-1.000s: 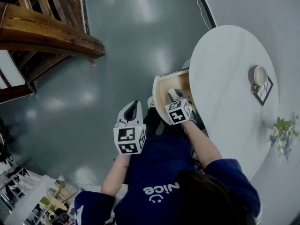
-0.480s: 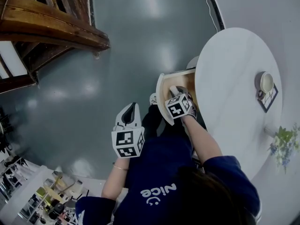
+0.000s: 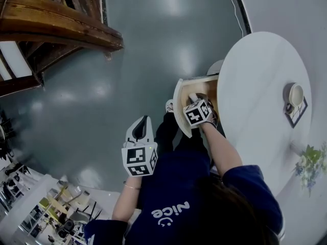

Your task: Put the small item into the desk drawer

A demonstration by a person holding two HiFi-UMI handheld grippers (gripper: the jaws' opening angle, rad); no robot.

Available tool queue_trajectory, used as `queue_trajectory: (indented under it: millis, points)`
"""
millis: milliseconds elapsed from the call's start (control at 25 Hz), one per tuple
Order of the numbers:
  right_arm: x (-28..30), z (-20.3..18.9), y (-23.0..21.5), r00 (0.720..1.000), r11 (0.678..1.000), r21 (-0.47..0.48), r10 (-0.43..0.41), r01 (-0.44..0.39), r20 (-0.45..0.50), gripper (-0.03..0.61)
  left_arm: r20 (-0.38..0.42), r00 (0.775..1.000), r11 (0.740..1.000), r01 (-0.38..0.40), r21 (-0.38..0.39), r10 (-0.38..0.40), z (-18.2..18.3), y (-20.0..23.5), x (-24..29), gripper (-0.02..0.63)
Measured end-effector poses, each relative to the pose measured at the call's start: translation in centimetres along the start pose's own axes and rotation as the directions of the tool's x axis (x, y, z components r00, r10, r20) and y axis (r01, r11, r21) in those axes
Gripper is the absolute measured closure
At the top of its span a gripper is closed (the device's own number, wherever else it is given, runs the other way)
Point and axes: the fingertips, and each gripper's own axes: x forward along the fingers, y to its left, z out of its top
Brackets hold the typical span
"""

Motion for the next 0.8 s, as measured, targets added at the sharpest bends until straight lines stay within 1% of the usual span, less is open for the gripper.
queue_trajectory:
  millis: [280,800]
  points:
    - [1.5,-0.1,0.0,0.999,1.0,-0.025,0.016,-0.016,-0.028,0.428,-0.014,1.0,0.999,-0.02,-0.039,0.019,-0.6,0.7,-0.2,0.609]
    - [3.4,-0.7,0.1,0.998,0.998,-0.06,0.019,-0.023,-0.066,0.426,-0.043,0.999,0.999,-0.035,-0.028,0.033,-2.3,0.7,-0.6,0.609]
